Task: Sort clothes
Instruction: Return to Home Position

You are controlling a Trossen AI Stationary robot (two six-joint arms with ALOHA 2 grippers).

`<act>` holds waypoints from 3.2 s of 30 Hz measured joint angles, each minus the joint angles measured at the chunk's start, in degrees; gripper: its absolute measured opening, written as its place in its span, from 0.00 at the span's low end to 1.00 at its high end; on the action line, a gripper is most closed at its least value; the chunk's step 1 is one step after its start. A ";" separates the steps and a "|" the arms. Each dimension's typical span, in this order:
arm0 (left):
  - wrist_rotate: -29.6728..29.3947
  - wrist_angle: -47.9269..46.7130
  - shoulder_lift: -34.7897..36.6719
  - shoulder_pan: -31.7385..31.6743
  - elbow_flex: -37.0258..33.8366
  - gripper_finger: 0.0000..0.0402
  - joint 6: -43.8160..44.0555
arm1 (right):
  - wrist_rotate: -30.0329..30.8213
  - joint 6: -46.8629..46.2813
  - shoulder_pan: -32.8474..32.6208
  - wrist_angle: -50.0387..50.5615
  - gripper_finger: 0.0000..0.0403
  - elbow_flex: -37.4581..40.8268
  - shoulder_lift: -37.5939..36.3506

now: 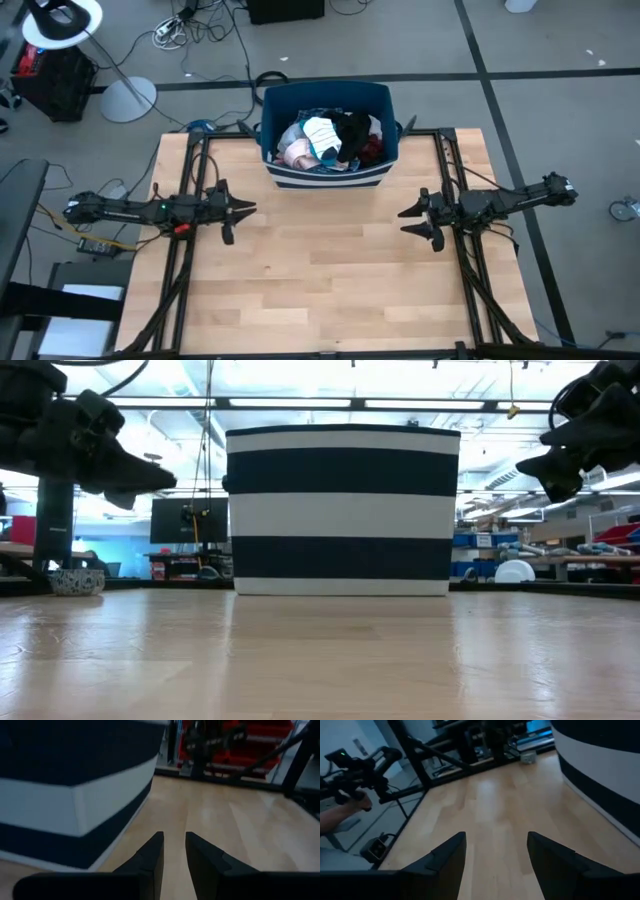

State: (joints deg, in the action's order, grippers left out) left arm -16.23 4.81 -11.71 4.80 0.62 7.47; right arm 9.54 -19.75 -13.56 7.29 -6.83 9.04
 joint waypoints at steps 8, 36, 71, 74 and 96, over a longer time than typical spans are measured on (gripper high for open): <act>1.14 -2.87 6.45 0.00 0.11 0.21 -1.14 | 2.15 0.08 0.00 6.69 0.53 0.00 -4.81; 1.97 -3.38 4.20 0.02 0.13 0.21 -1.47 | 2.25 11.79 0.57 16.26 0.53 -0.15 -5.16; 1.79 -1.90 4.20 0.02 -0.09 0.21 -8.72 | 2.78 13.94 1.79 7.59 0.54 0.05 -3.35; 1.79 -1.87 4.20 0.02 -0.09 0.21 -8.62 | 2.78 13.94 1.79 7.59 0.54 0.00 -3.35; 1.84 -1.65 4.20 0.02 -0.09 0.21 -8.51 | 24.13 7.97 1.84 14.73 0.54 -0.07 -1.66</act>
State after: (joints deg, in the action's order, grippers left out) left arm -14.39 3.16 -7.51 4.82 0.54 -1.04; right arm 33.66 -11.78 -11.73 22.02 -6.90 7.38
